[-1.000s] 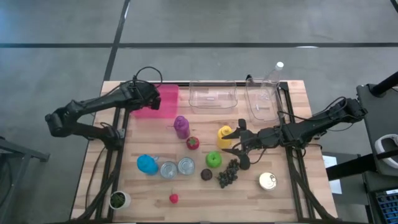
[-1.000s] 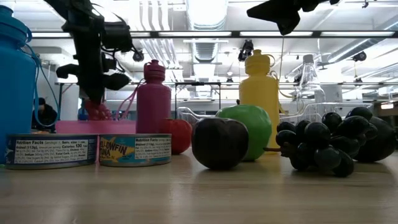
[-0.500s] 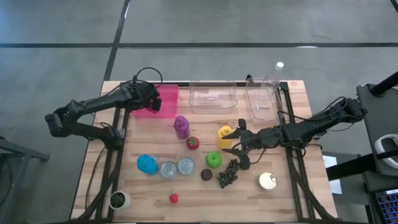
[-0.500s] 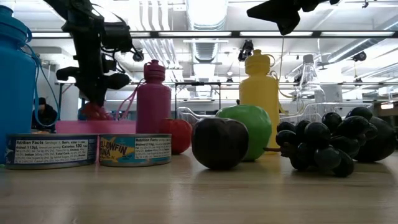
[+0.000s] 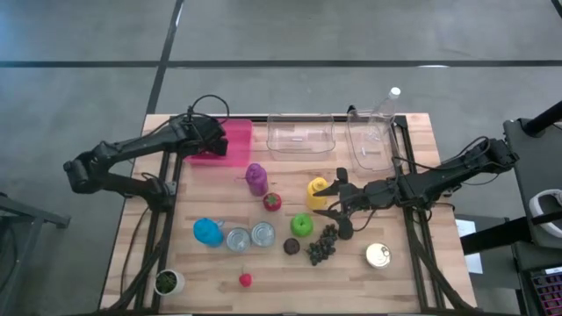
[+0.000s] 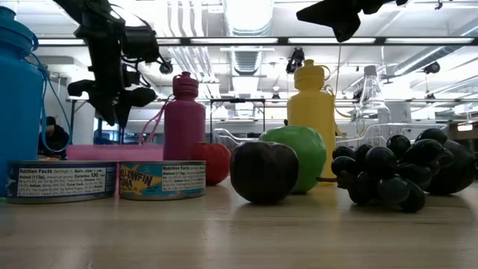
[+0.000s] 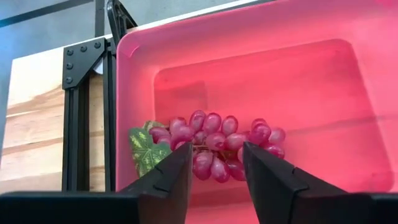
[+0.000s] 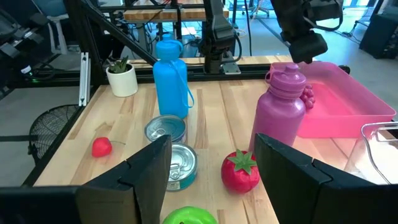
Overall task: Pick & Place Food Item
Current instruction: Put the blue and pink tuna can into the left transparent bin
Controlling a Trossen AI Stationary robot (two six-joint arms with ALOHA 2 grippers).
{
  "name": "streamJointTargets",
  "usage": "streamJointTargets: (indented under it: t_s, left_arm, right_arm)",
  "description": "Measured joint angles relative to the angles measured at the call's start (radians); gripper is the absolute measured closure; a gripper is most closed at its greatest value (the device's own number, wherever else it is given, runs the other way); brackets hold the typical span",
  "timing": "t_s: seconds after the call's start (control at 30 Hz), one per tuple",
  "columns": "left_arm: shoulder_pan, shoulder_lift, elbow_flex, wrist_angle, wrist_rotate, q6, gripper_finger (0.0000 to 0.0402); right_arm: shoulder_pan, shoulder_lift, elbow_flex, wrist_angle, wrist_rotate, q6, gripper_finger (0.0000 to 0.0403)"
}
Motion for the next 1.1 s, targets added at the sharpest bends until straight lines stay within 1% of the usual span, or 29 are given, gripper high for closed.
streamJointTargets:
  t_s: [0.17, 0.27, 0.33, 0.4, 0.57, 0.7, 0.87, 0.93, 1.1]
  left_arm:
    - [-0.003, -0.028, 0.055, -0.009, 0.051, 0.083, 0.0252]
    - [-0.009, -0.064, 0.096, -0.025, 0.098, 0.1, 0.0256]
    - [-0.017, -0.095, 0.111, -0.025, 0.137, 0.143, 0.0259]
    - [-0.035, -0.132, 0.118, -0.026, 0.163, 0.164, 0.0261]
    - [-0.128, -0.227, 0.119, -0.026, 0.165, 0.174, 0.0266]
    - [-0.254, -0.278, 0.119, -0.012, 0.155, 0.179, 0.0268]
    - [-0.474, -0.289, 0.119, -0.012, 0.126, 0.169, 0.027]
    - [-0.575, -0.28, 0.119, -0.009, 0.07, 0.143, 0.0272]
    - [-0.824, -0.24, 0.113, 0.009, -0.127, 0.054, 0.0277]
  right_arm:
    - [0.0, 0.0, 0.0, 0.0, 0.0, 0.0, 0.0179]
    - [0.0, 0.0, 0.0, 0.0, 0.0, 0.0, 0.0179]
    - [0.0, 0.0, 0.0, 0.0, 0.0, 0.0, 0.0179]
    - [0.0, 0.0, 0.0, 0.0, 0.0, 0.0, 0.0179]
    - [0.0, 0.0, 0.0, 0.0, 0.0, 0.0, 0.0179]
    - [0.0, 0.0, 0.0, 0.0, 0.0, 0.0, 0.0179]
    - [0.0, 0.0, 0.0, 0.0, 0.0, 0.0, 0.0179]
    - [0.0, 0.0, 0.0, -0.001, 0.0, 0.0, 0.0179]
    - [0.0, 0.0, 0.0, -0.001, 0.0, 0.0, 0.0179]
